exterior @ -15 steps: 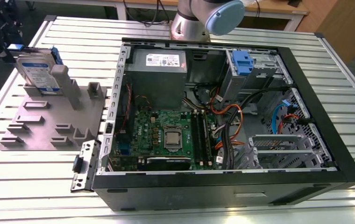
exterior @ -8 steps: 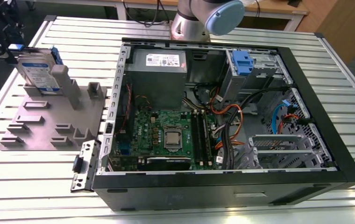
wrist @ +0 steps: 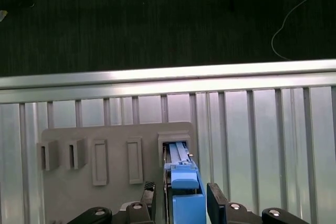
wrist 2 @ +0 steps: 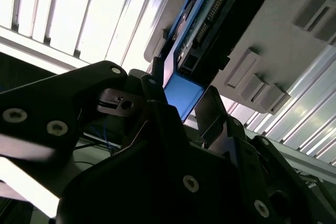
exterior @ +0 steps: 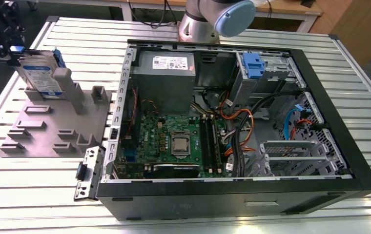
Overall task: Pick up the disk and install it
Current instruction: 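Pick up the disk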
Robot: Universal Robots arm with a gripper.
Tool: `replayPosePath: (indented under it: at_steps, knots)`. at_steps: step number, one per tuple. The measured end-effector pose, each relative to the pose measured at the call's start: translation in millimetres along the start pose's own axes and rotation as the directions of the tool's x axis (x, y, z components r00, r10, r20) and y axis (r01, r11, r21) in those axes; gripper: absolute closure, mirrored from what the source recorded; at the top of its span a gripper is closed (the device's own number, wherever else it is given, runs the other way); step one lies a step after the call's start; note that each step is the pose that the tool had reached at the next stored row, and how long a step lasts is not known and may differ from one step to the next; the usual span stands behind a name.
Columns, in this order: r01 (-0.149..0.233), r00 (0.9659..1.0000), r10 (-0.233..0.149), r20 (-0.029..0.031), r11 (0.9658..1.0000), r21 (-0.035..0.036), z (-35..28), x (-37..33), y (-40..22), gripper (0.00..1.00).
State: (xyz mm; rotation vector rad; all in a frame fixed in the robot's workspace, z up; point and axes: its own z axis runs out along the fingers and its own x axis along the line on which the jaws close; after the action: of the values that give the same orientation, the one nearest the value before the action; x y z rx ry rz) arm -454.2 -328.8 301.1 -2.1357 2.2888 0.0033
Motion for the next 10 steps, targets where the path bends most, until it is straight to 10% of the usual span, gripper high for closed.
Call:
replayPosePath:
  at_steps: [10]
  knots:
    - [0.000,1.0000,0.000,0.0002,1.0000,-0.0009,7.4,-0.1,0.1,0.49]
